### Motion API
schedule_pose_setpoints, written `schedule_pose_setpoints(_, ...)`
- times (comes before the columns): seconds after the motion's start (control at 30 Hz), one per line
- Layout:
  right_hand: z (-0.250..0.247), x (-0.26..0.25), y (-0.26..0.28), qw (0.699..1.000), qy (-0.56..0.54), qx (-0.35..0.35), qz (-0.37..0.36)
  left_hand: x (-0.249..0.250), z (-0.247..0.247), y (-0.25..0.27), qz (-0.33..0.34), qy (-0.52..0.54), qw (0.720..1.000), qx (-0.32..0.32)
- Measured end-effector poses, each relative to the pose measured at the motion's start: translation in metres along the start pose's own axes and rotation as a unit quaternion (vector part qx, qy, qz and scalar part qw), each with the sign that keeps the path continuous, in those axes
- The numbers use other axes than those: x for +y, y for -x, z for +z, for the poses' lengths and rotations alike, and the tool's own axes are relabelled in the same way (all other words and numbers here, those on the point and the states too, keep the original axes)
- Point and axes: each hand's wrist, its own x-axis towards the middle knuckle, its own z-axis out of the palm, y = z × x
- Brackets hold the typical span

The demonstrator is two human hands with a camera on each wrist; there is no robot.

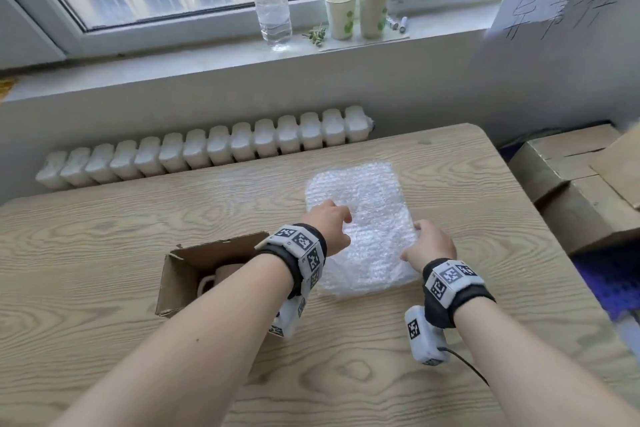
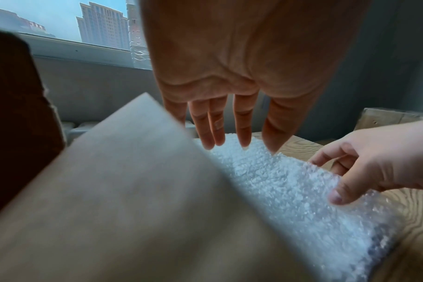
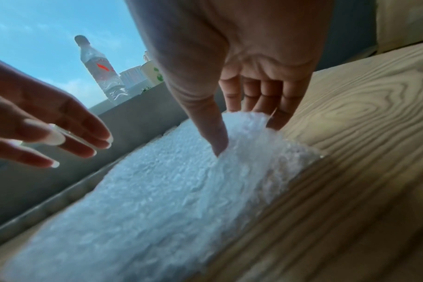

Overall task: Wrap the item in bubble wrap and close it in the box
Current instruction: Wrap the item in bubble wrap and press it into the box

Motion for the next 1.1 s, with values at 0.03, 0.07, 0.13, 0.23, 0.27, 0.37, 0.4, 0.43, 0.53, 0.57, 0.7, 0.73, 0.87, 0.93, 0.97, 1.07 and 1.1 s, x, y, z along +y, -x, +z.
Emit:
schedule_pose_setpoints(0.03,-0.002,-0.002,-0.001,1.000,-0.010,0.009,-0.004,0.000,0.000,0.000,-0.002,0.002,1.000,0.003)
schedule_pose_setpoints(0.07,-0.005,-0.004,-0.001,0.999,-0.022,0.021,-0.010,0.000,-0.001,0.001,-0.003,0.002,1.000,0.006)
schedule_pose_setpoints(0.13,-0.013,-0.008,0.001,0.997,-0.052,0.049,-0.027,0.000,-0.002,0.003,-0.004,0.003,1.000,0.012)
schedule_pose_setpoints(0.23,-0.031,-0.016,0.009,0.990,-0.097,0.093,-0.052,0.000,-0.007,0.008,0.001,0.006,1.000,0.025)
schedule_pose_setpoints(0.27,-0.037,-0.019,0.013,0.987,-0.108,0.106,-0.059,0.000,-0.009,0.011,0.004,0.007,0.999,0.033)
schedule_pose_setpoints(0.37,-0.055,-0.033,0.027,0.977,-0.146,0.121,-0.098,-0.001,-0.017,0.019,0.017,0.023,0.997,0.073)
schedule_pose_setpoints(0.4,-0.060,-0.041,0.033,0.972,-0.161,0.119,-0.121,-0.001,-0.021,0.023,0.024,0.033,0.995,0.092)
schedule_pose_setpoints(0.43,-0.066,-0.049,0.039,0.967,-0.172,0.120,-0.144,-0.002,-0.025,0.026,0.032,0.043,0.992,0.117)
schedule_pose_setpoints(0.53,-0.084,-0.079,0.063,0.951,-0.192,0.131,-0.204,-0.009,-0.041,0.040,0.042,0.080,0.975,0.204)
schedule_pose_setpoints(0.57,-0.090,-0.088,0.071,0.945,-0.196,0.132,-0.224,-0.013,-0.047,0.046,0.041,0.090,0.968,0.230)
schedule_pose_setpoints(0.7,-0.103,-0.124,0.102,0.928,-0.193,0.129,-0.290,-0.032,-0.068,0.072,0.064,0.094,0.930,0.350)
schedule_pose_setpoints(0.73,-0.104,-0.131,0.109,0.925,-0.194,0.127,-0.300,-0.039,-0.071,0.078,0.067,0.088,0.921,0.373)
schedule_pose_setpoints(0.87,-0.100,-0.157,0.134,0.914,-0.202,0.108,-0.334,-0.067,-0.083,0.106,0.053,0.057,0.902,0.424)
schedule_pose_setpoints(0.93,-0.095,-0.167,0.143,0.908,-0.216,0.110,-0.341,-0.077,-0.086,0.121,0.045,0.049,0.896,0.439)
schedule_pose_setpoints(0.97,-0.092,-0.171,0.145,0.908,-0.219,0.109,-0.340,-0.082,-0.087,0.128,0.031,0.061,0.898,0.434)
schedule_pose_setpoints(1.07,-0.083,-0.182,0.148,0.907,-0.236,0.089,-0.338,-0.099,-0.088,0.143,-0.025,0.134,0.893,0.428)
schedule_pose_setpoints(1.1,-0.080,-0.184,0.148,0.912,-0.226,0.083,-0.332,-0.106,-0.089,0.146,-0.040,0.159,0.885,0.435)
